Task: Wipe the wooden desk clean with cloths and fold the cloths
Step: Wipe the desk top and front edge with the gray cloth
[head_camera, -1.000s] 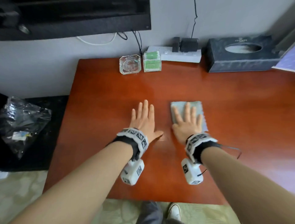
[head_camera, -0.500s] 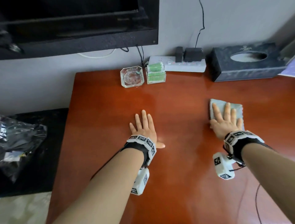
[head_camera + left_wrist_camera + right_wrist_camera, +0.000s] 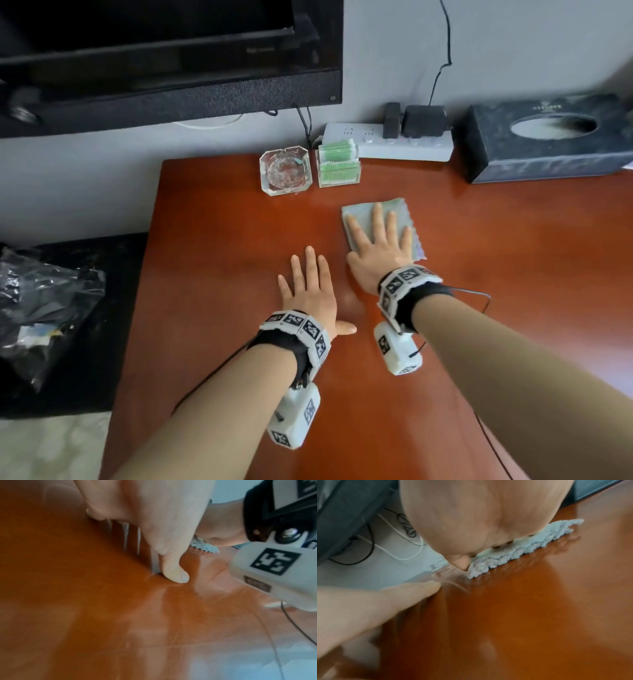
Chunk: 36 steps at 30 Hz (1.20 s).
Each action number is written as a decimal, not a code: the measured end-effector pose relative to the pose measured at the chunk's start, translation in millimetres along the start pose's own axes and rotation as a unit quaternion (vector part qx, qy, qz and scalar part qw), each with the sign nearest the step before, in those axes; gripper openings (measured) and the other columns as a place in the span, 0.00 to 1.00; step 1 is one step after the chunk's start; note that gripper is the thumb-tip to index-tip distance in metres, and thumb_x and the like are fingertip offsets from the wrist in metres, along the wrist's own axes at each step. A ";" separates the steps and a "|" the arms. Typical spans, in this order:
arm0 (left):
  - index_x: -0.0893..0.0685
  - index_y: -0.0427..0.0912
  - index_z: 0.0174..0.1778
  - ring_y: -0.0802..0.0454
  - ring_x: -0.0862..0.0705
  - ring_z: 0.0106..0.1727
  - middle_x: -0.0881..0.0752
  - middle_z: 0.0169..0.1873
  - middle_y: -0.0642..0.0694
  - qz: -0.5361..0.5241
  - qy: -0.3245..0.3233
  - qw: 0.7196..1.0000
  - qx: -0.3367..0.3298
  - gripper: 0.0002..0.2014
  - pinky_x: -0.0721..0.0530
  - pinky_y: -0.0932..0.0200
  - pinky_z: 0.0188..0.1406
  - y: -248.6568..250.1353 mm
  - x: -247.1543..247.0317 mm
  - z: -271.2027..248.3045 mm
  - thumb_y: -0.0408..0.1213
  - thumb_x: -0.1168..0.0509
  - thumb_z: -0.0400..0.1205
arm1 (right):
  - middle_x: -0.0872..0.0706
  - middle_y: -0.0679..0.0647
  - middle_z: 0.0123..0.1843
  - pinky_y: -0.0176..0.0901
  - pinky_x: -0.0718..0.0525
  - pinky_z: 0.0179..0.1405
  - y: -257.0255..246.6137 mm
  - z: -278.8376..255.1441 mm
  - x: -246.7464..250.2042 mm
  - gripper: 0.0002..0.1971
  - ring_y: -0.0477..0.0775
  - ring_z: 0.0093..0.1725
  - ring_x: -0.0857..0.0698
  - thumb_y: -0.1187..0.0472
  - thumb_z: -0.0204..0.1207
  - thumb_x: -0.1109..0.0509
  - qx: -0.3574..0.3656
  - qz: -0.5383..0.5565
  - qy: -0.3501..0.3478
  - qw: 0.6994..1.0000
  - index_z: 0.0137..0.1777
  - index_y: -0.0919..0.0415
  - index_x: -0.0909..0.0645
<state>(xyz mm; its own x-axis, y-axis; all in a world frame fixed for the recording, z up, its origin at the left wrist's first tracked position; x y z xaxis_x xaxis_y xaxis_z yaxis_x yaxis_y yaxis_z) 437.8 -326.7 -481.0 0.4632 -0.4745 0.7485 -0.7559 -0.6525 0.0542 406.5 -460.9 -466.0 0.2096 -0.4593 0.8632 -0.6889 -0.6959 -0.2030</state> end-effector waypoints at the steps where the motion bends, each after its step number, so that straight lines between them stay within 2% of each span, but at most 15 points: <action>1: 0.72 0.35 0.83 0.32 0.72 0.83 0.78 0.80 0.36 -0.001 0.004 1.000 0.000 0.67 0.56 0.27 0.82 -0.5 2.3 -0.4 0.70 0.31 0.71 | 0.76 0.57 0.84 0.68 0.66 0.81 -6.7 4.3 0.3 0.35 0.63 0.83 0.72 0.43 0.82 0.53 0.010 -0.008 0.003 1.000 0.83 0.37 0.70; 5: 0.64 0.38 0.86 0.36 0.67 0.85 0.69 0.84 0.37 -0.004 0.066 0.998 -0.010 0.61 0.57 0.32 0.83 0.6 23.7 -0.3 0.76 0.41 0.73 | 0.73 0.54 0.85 0.66 0.64 0.82 7.6 13.4 4.6 0.33 0.61 0.84 0.69 0.44 0.82 0.55 0.022 -0.022 0.021 0.999 0.83 0.36 0.67; 8: 0.65 0.39 0.86 0.41 0.69 0.85 0.70 0.84 0.40 -0.014 0.104 0.994 -0.019 0.61 0.58 0.34 0.84 2.4 47.8 13.1 0.75 0.41 0.73 | 0.72 0.52 0.85 0.64 0.66 0.82 45.5 20.1 18.0 0.33 0.58 0.85 0.68 0.45 0.81 0.55 -0.029 0.013 0.034 0.999 0.83 0.35 0.65; 11: 0.71 0.37 0.84 0.41 0.70 0.85 0.73 0.83 0.39 -0.024 0.070 0.997 0.019 0.67 0.59 0.32 0.84 -5.2 59.4 36.6 0.76 0.37 0.70 | 0.68 0.52 0.87 0.64 0.63 0.83 87.1 22.8 36.5 0.33 0.58 0.85 0.65 0.46 0.80 0.54 -0.087 0.049 0.049 0.994 0.84 0.34 0.60; 14: 0.75 0.37 0.82 0.41 0.72 0.84 0.77 0.81 0.39 -0.011 0.030 0.999 0.032 0.69 0.59 0.32 0.83 -10.0 53.4 48.5 0.76 0.36 0.68 | 0.64 0.54 0.87 0.66 0.59 0.83 102.4 22.0 45.1 0.33 0.60 0.86 0.62 0.46 0.79 0.52 -0.095 0.047 0.048 0.993 0.84 0.34 0.56; 18: 0.78 0.38 0.81 0.42 0.75 0.83 0.80 0.79 0.41 -0.016 0.033 0.999 0.030 0.69 0.63 0.33 0.83 -12.1 44.7 52.8 0.77 0.37 0.69 | 0.63 0.55 0.87 0.68 0.56 0.82 80.4 18.5 38.6 0.35 0.63 0.86 0.60 0.41 0.77 0.49 -0.073 0.007 0.067 0.995 0.84 0.34 0.58; 25: 0.76 0.39 0.82 0.45 0.76 0.83 0.79 0.80 0.43 -0.038 0.059 0.997 0.044 0.70 0.66 0.34 0.82 -13.2 42.8 56.6 0.76 0.34 0.67 | 0.62 0.55 0.88 0.70 0.55 0.81 -5.7 31.7 23.5 0.35 0.65 0.85 0.58 0.39 0.78 0.50 0.022 -0.018 0.072 0.997 0.83 0.33 0.60; 31: 0.74 0.38 0.83 0.44 0.75 0.83 0.77 0.81 0.42 -0.045 0.078 0.995 0.033 0.69 0.67 0.33 0.80 -14.6 42.5 58.0 0.76 0.36 0.67 | 0.54 0.57 0.87 0.72 0.47 0.77 -36.2 43.8 26.7 0.34 0.67 0.84 0.53 0.39 0.77 0.52 0.028 -0.047 0.090 0.994 0.83 0.35 0.58; 36: 0.74 0.39 0.83 0.44 0.76 0.83 0.78 0.81 0.42 -0.046 0.075 0.995 0.038 0.69 0.68 0.33 0.80 -14.6 41.7 59.0 0.76 0.36 0.67 | 0.44 0.58 0.83 0.67 0.33 0.64 -41.4 49.6 38.5 0.32 0.66 0.77 0.40 0.40 0.79 0.53 0.010 -0.104 0.111 0.988 0.84 0.40 0.52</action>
<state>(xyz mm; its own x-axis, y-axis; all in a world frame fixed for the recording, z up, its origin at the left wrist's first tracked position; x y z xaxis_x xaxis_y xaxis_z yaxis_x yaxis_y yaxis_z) 495.5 -371.8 -489.6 0.4502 -0.3213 0.8331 -0.6743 -0.7339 0.0813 477.5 -477.2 -447.4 0.1862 -0.1743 0.9669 -0.6330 -0.7740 -0.0176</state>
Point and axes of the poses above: each hand's wrist, its own z-axis towards the middle knuckle, its own x-axis out of the back of the hand, y = z × x, the point moved 9 cm from there along z, towards the middle knuckle
